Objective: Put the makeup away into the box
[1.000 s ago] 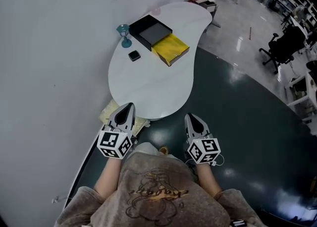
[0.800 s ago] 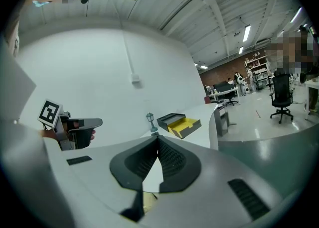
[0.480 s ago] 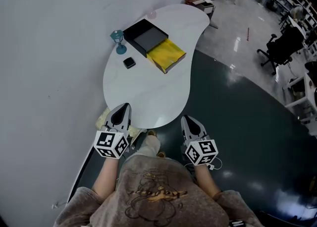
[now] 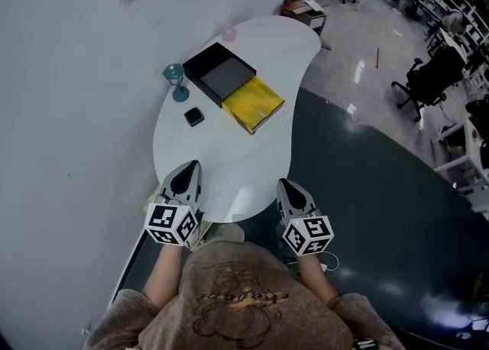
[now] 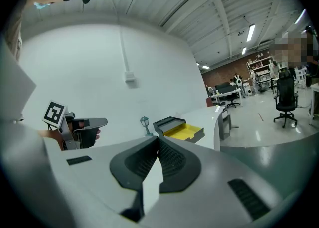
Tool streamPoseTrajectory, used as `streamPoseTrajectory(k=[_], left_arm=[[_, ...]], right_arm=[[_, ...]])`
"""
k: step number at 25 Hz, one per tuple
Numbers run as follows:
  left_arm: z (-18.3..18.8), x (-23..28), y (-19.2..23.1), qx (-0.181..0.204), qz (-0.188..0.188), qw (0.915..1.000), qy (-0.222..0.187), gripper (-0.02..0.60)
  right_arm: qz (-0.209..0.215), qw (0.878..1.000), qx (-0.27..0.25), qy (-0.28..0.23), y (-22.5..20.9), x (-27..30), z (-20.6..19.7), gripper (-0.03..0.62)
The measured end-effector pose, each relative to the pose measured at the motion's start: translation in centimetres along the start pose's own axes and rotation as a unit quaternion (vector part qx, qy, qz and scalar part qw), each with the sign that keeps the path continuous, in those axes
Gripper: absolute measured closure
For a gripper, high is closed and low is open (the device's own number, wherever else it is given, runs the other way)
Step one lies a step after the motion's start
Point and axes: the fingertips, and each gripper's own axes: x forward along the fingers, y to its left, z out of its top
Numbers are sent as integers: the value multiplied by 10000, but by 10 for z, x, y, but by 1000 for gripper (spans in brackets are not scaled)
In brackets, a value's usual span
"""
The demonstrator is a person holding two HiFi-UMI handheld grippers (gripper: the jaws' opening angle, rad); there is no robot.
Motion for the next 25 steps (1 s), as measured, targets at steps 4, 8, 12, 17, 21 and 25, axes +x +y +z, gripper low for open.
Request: streamPoseTrajectory(k=[4,8,12,17,21,25], left_arm=[[3,25,13,91,-124,9999,37,561],[8,47,23,204,-336,9992,113,561],[13,62,35,218,-389,9989,151,561],[17,74,51,234,-308,9991,182,561],[16,80,55,164,-158,9994,255,561],[17,86,61,31,134,9997,179,561]], right_arm=[[-90,10000,-27,12,-9,28,9,592],[-80,9999,-95,74,-7,58,18,592],[-57,9998,-155,82,-3,82,28,592],[-2,9997,-182,146,-3,105,34,592],[113,9995,-200,217,-7,117,41,592],[295,9989,-225,304,-14,128,45,592]])
